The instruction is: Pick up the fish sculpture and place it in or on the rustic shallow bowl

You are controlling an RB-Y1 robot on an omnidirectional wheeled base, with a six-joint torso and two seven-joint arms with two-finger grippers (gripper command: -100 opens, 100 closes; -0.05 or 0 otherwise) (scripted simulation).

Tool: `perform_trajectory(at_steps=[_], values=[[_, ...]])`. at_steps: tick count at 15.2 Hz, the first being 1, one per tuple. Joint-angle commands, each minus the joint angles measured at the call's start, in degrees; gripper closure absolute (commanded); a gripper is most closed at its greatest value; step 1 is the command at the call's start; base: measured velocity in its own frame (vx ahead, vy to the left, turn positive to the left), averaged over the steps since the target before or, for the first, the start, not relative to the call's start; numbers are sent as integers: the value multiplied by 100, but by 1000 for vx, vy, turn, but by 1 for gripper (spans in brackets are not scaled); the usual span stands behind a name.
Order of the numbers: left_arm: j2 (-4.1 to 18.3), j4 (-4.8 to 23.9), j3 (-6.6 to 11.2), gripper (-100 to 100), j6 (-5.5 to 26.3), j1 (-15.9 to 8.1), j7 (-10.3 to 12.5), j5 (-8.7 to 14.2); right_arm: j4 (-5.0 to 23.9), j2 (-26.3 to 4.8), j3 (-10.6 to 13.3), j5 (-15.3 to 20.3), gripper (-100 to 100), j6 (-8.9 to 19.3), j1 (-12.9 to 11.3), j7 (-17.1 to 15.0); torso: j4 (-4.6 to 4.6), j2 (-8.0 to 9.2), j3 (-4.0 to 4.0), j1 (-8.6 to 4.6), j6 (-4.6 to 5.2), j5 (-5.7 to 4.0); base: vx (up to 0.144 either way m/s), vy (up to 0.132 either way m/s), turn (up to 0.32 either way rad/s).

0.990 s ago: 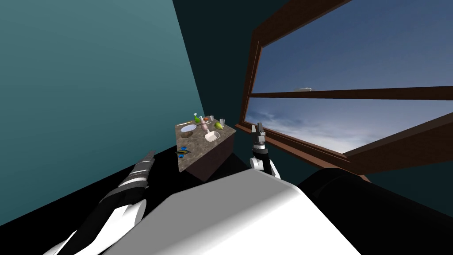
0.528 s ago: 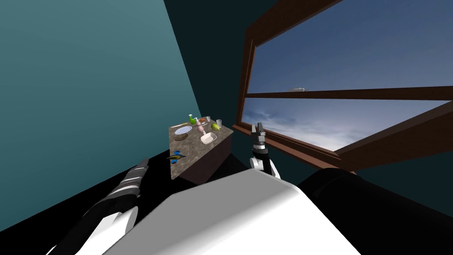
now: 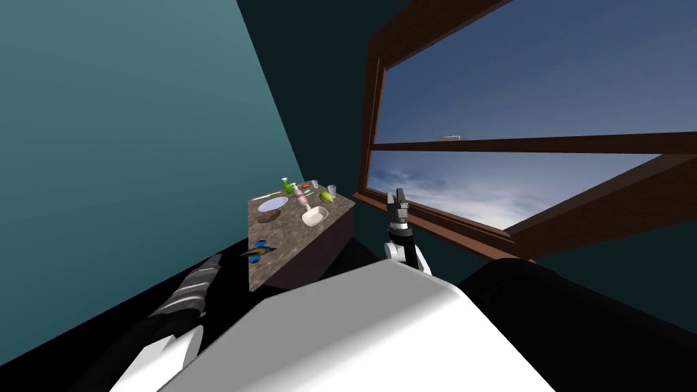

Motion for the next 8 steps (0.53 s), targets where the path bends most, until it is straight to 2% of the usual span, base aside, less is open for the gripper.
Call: perform_trajectory(at_steps=[1,8], values=[[-58,-19,92,-100,258,82,-17,12,0,0,0,0,0,0,0,0,0,0,0,0,0,0,58,-39,-125],[-337,-37,311,-100,927,269,-35,-3,0,0,0,0,0,0,0,0,-2,-11,-6,1,0,0,84,-38,-146]])
